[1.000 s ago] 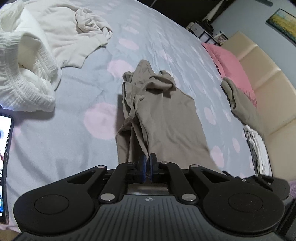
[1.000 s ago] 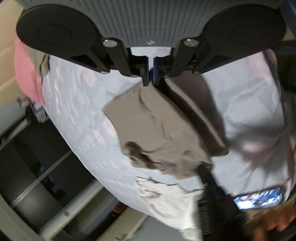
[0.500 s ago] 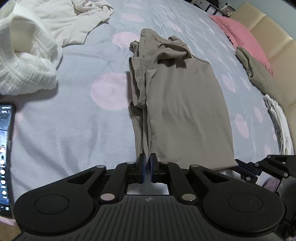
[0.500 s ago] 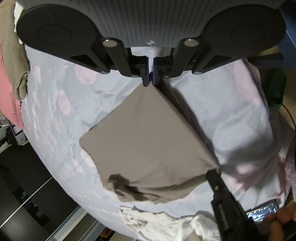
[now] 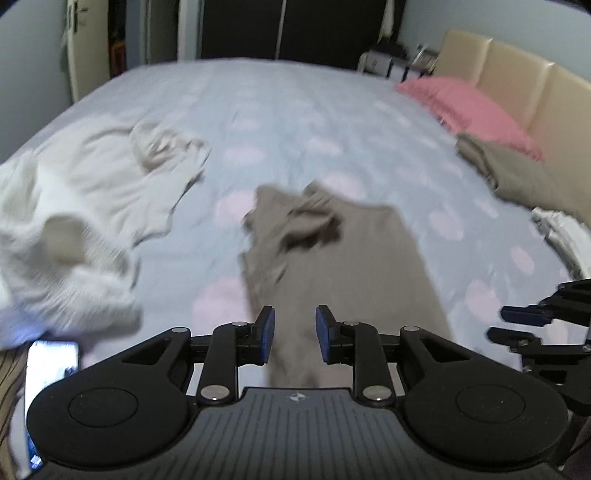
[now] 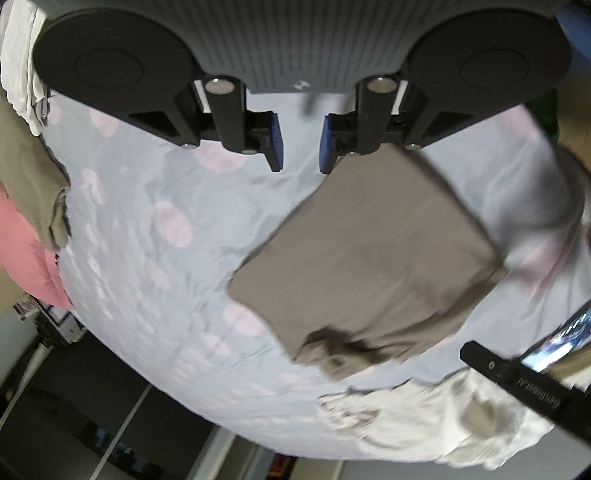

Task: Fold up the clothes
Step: 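Lay the brown top flat on the duvet and open both tools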

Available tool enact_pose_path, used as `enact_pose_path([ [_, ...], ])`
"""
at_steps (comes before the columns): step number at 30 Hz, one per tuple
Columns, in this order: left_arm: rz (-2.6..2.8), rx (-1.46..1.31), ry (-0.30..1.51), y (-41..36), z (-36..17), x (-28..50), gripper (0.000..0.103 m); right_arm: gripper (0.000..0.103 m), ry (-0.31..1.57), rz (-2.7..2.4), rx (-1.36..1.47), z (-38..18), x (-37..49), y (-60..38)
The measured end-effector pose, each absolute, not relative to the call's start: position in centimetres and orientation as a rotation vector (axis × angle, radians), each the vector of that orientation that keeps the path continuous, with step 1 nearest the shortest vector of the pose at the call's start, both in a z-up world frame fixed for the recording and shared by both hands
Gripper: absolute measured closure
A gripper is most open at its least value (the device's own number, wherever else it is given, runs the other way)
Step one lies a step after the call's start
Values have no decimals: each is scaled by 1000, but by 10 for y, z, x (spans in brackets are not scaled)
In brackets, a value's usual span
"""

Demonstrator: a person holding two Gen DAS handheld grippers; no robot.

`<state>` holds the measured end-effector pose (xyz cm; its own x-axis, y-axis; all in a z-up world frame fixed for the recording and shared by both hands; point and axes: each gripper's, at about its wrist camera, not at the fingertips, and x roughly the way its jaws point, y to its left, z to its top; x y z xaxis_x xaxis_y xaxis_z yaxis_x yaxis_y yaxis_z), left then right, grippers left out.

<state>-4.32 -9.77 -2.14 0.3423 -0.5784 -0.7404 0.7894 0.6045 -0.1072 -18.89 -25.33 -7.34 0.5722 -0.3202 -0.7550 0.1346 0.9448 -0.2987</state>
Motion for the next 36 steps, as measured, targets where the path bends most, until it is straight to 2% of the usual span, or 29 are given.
enact_pose_path([
  [6,-978,330,760,-137,-30,-46,81,77,849,-272,-177,-63,-166,-263],
  [16,-1008,331,782,-165,-50,-17,81,78,753,-282,-123,-56,-120,-289],
  [25,-974,300,830,-178,-75,14,81,77,765,-288,-37,-78,-98,-311],
  [31,-900,246,761,-175,-69,37,81,75,773,-291,20,-92,-83,-325],
  [36,-834,231,779,-171,-78,57,81,73,784,-299,71,-104,-71,-338],
])
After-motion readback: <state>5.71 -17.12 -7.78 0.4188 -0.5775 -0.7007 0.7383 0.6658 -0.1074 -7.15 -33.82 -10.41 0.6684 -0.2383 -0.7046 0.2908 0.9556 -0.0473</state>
